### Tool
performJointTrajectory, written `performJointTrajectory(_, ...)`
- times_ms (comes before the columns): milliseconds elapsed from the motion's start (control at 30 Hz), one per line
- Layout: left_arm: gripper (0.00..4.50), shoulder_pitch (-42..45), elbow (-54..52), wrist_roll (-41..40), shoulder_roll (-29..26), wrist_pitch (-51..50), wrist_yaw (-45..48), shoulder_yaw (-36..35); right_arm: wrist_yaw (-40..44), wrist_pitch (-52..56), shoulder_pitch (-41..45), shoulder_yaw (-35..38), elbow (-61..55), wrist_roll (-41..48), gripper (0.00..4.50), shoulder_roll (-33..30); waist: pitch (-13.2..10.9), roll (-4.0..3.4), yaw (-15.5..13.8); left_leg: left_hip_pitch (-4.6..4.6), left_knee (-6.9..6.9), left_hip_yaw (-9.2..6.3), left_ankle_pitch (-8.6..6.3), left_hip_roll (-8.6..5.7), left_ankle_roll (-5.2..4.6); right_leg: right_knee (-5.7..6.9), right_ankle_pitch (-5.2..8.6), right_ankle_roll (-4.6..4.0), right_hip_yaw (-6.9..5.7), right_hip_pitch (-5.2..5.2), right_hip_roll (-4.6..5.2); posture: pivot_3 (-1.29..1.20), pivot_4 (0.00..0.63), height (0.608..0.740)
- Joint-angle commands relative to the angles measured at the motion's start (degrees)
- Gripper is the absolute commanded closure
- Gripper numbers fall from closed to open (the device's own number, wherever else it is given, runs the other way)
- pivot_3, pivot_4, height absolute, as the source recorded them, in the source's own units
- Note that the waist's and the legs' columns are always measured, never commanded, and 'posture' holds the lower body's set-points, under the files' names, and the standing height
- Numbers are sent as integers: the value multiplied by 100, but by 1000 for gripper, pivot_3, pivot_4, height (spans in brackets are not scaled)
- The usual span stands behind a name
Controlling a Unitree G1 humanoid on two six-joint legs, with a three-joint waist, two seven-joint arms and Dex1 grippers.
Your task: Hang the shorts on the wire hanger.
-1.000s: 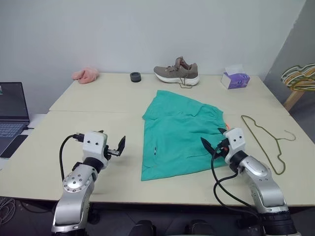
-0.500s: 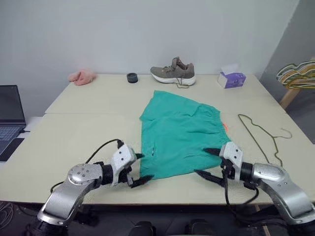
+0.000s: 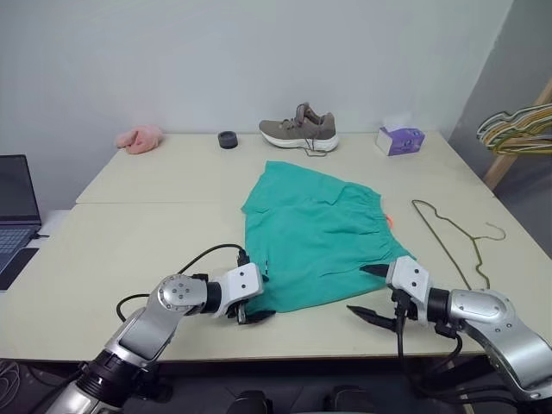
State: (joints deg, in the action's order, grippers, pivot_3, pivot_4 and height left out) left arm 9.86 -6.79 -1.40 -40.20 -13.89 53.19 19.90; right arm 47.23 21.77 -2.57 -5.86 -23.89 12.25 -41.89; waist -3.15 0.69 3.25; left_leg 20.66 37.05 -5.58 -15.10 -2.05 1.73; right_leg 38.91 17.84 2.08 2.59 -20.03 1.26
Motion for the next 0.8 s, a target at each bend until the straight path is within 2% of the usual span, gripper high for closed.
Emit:
performJointTrajectory(33,1818,90,439,359,-37,257,-240,-86,-128,-637,231,-48,462,-667,0,-225,5,-7,3,-11,0,0,1,0,-2,1,-1,1,-1,1,0,-130,0,740)
performJointTrajectory(167,3059,197,638,309,-11,413,-391,-292,-200,-1578,366,-354,1033,-1460,0,-438,6,-8,10,-33,-4,-1,4,3,-7,5,-1,0,-4,12,-4,-124,0,740)
performJointTrajectory(300,4273,281,693,136,12,354,-349,-475,-407,-2265,774,-699,1570,-2051,0,-273,7,-10,76,-31,-5,3,5,11,-8,8,-2,-1,-2,11,-13,-118,0,740)
performJointTrajectory(333,4458,284,662,49,15,296,-292,-532,-458,-2315,921,-798,1684,-2171,0,-173,7,-10,101,-30,-5,5,5,11,-8,9,-3,-2,0,12,-13,-116,0,740)
performJointTrajectory(433,4458,208,523,-98,-84,221,-69,-633,-691,-2338,1267,-982,1991,-2518,0,116,9,-7,148,-3,-3,3,5,11,-7,8,-4,-4,0,9,-12,-113,0,740)
performJointTrajectory(533,4500,75,427,-197,-264,217,96,-772,-949,-2508,1523,-1090,2355,-2884,642,260,9,-7,151,16,-4,2,4,9,-6,8,-14,-21,0,-7,-9,-102,0,740)
performJointTrajectory(633,4500,-90,310,-287,-480,203,230,-927,-948,-2588,1601,-1043,2466,-2891,1715,304,9,-7,149,19,-7,2,3,7,-5,7,-15,-26,0,-11,-6,-93,0,740)
performJointTrajectory(800,4500,-315,247,-265,-772,293,354,-1101,-467,-2895,1636,-1015,2610,-2640,3537,145,8,-8,148,19,-8,-2,3,7,-5,8,-11,-23,-5,-10,-6,-90,0,740)
